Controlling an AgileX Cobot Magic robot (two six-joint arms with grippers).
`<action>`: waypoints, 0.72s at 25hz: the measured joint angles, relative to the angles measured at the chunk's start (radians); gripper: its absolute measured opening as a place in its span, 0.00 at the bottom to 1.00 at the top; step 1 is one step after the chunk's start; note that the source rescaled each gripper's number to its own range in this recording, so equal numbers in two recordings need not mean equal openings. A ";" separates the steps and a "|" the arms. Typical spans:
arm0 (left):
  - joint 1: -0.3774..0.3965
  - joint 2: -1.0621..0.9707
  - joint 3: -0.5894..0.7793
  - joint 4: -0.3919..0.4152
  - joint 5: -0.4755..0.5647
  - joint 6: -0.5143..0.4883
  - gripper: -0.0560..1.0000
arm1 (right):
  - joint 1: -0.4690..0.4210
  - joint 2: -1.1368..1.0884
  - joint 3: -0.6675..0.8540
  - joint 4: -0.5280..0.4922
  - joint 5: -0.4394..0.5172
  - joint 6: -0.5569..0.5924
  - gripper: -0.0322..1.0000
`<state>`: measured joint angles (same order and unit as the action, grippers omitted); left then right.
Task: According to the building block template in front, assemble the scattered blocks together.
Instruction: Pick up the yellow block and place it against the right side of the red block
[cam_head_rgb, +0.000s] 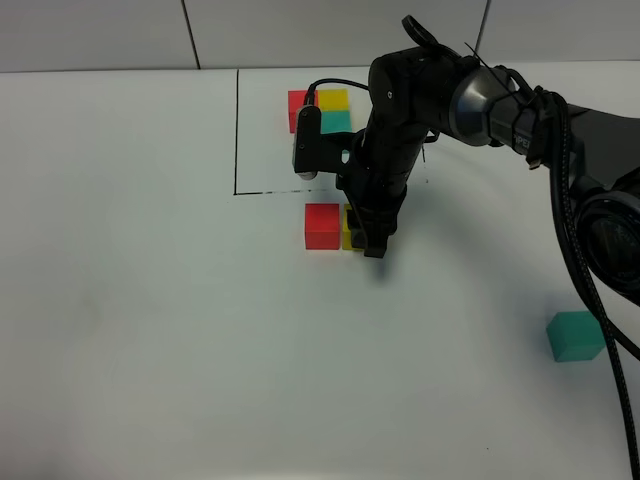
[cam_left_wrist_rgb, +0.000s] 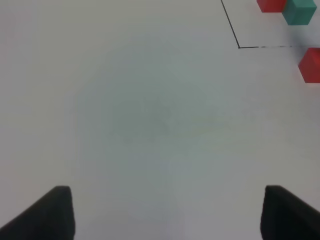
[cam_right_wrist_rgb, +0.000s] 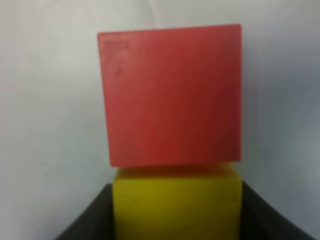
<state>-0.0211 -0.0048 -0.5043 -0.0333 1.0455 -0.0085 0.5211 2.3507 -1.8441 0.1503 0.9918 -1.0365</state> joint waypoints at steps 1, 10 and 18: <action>0.000 0.000 0.000 0.000 0.000 0.000 0.94 | 0.001 0.000 0.000 0.000 0.000 0.000 0.03; 0.000 0.000 0.000 0.000 0.000 0.000 0.94 | 0.001 0.000 -0.001 0.001 0.000 -0.004 0.03; 0.000 0.000 0.000 0.000 0.000 0.000 0.94 | 0.001 0.000 -0.001 0.002 0.001 -0.004 0.03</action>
<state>-0.0211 -0.0048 -0.5043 -0.0333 1.0455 -0.0085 0.5221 2.3507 -1.8448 0.1519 0.9932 -1.0400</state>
